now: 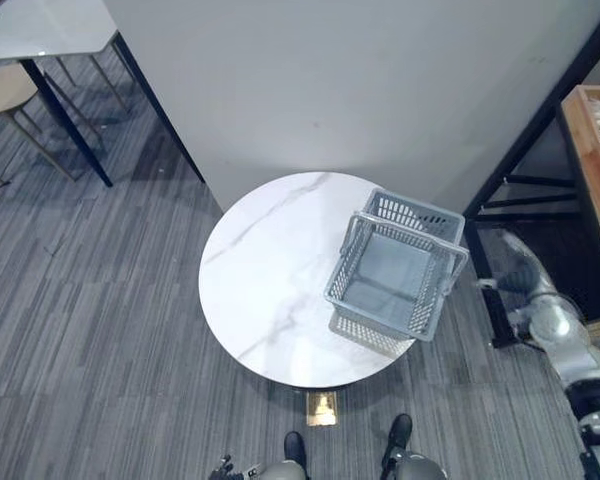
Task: Pick vegetable in the basket
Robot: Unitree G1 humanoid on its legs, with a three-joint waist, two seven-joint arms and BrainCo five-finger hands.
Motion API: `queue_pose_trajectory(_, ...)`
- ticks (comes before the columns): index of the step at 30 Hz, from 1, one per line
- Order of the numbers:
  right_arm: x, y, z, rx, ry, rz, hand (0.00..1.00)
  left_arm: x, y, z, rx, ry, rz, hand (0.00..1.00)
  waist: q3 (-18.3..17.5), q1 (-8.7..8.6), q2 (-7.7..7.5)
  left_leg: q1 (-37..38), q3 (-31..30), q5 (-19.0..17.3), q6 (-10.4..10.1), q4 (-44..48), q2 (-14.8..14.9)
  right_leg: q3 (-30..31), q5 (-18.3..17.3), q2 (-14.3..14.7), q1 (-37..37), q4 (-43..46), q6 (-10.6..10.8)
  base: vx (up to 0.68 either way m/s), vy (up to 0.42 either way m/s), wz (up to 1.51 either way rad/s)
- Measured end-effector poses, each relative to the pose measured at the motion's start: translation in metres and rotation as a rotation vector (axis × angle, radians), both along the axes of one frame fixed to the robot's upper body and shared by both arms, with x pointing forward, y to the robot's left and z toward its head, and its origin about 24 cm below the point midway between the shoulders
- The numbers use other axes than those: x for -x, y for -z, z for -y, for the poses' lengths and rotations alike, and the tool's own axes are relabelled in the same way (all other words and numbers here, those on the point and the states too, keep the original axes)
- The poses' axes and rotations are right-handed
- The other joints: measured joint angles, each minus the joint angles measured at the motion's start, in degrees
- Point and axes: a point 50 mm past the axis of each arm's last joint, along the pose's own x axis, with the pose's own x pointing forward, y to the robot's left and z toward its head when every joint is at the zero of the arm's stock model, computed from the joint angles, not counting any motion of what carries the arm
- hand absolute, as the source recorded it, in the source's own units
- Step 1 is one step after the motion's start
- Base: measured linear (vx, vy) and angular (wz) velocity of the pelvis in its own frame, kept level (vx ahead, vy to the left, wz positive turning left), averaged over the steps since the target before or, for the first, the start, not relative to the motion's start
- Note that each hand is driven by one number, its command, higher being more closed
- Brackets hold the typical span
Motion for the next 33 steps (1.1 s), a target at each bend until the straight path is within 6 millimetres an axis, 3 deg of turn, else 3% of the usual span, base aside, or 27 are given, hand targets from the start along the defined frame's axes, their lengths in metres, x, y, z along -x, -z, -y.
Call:
queue_pose_trajectory(4,-0.013,-0.011,-0.034,0.138,-0.178,0.006,0.00,-0.006,-0.002,0.000,-0.004,0.008,0.025,0.00,1.52,0.64,-0.27,-0.52,-1.14,0.00,0.01,0.13,-0.23,0.00,0.14,-0.29,-0.01,0.00,0.18,-0.01,0.000,0.11)
queue_pose_trajectory(13,-0.030,-0.028,-0.061,0.343,-0.315,0.003,0.00,-0.008,-0.003,-0.001,0.016,-0.062,0.046,0.00,4.33,1.04,-0.31,-1.30,-1.72,-0.32,0.67,1.53,-0.32,0.10,0.87,-0.47,-0.01,-0.16,0.05,-0.03,-0.004,0.02)
queue_pose_trajectory(23,-0.061,-0.057,-0.044,0.342,-0.143,0.024,0.00,-0.018,-0.005,0.000,0.013,-0.078,0.079,0.00,7.22,1.63,0.12,-3.24,-2.90,0.56,1.68,1.65,-0.67,-0.27,2.56,-0.35,-0.84,-1.79,-0.56,-0.02,-0.007,0.04)
queue_pose_trajectory(28,-0.068,-0.067,-0.036,0.266,-0.053,0.060,0.00,-0.020,-0.005,0.000,0.013,-0.082,0.084,0.00,7.53,1.67,0.16,-3.72,-2.90,0.60,1.75,1.66,-0.95,-0.12,3.01,-0.54,-1.12,-2.22,-0.72,0.00,0.000,0.00)
queue_pose_trajectory(33,-0.077,-0.090,-0.030,0.222,0.013,0.111,0.00,-0.023,-0.005,0.000,0.013,-0.078,0.091,0.00,8.84,1.70,0.29,-4.42,-2.86,0.68,1.88,1.86,-1.42,0.27,3.51,-0.91,-1.92,-2.24,-0.94,0.00,0.000,0.00)
